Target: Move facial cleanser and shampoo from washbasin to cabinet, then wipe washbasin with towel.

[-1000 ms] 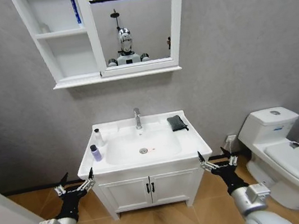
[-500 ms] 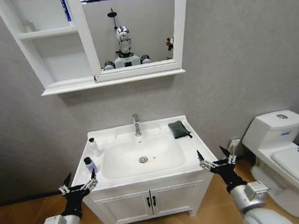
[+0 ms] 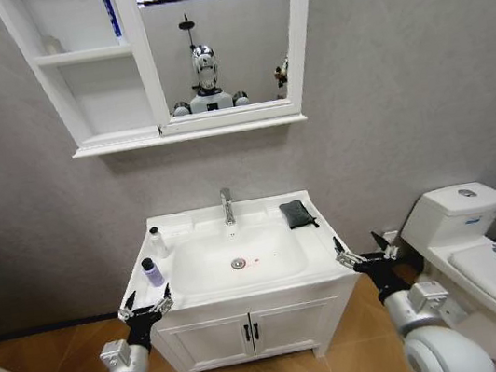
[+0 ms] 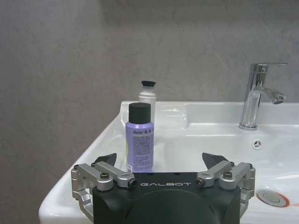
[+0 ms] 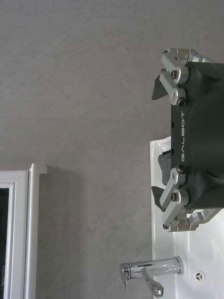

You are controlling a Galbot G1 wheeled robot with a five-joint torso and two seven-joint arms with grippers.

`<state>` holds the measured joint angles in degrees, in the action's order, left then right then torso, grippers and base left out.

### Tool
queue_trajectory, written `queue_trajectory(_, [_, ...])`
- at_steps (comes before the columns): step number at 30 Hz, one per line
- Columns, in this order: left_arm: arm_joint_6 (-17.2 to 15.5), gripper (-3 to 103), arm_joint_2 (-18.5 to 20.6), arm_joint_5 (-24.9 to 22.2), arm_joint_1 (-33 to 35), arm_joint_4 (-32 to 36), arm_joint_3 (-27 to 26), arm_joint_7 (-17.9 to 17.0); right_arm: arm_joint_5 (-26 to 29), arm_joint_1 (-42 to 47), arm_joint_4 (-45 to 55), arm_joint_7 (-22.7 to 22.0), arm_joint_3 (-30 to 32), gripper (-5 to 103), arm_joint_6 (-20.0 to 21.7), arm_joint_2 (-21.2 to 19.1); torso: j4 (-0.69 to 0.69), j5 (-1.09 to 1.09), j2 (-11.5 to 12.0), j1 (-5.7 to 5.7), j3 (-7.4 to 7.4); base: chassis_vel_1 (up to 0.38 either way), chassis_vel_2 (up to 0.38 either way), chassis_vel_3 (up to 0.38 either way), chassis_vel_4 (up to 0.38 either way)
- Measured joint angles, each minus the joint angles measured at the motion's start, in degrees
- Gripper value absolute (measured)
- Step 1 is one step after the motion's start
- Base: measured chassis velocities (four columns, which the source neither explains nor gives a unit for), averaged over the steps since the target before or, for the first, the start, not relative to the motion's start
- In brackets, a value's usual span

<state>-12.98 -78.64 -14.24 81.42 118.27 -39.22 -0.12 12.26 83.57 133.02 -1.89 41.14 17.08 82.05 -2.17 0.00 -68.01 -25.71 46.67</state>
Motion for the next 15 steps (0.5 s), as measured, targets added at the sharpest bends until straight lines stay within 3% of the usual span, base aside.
queue_trajectory(8, [-0.89,100,3.72,-2.02,-2.2,-1.19,-0.39,-3.5,1.68,-1.65,-0.45,0.46,-0.32,100,0.04,0.31,-0.01,0.0,0.0,0.0,0.0,0.0,0.0,0.0,0.0])
queue_trajectory(15, [-1.64,100,6.48,-3.41,-5.01,-4.25,0.4,-4.04,3.07,-1.56,-0.3,0.43,0.74,100,-0.39,0.17,-0.01,0.0,0.0,0.0,0.0,0.0,0.0,0.0,0.0])
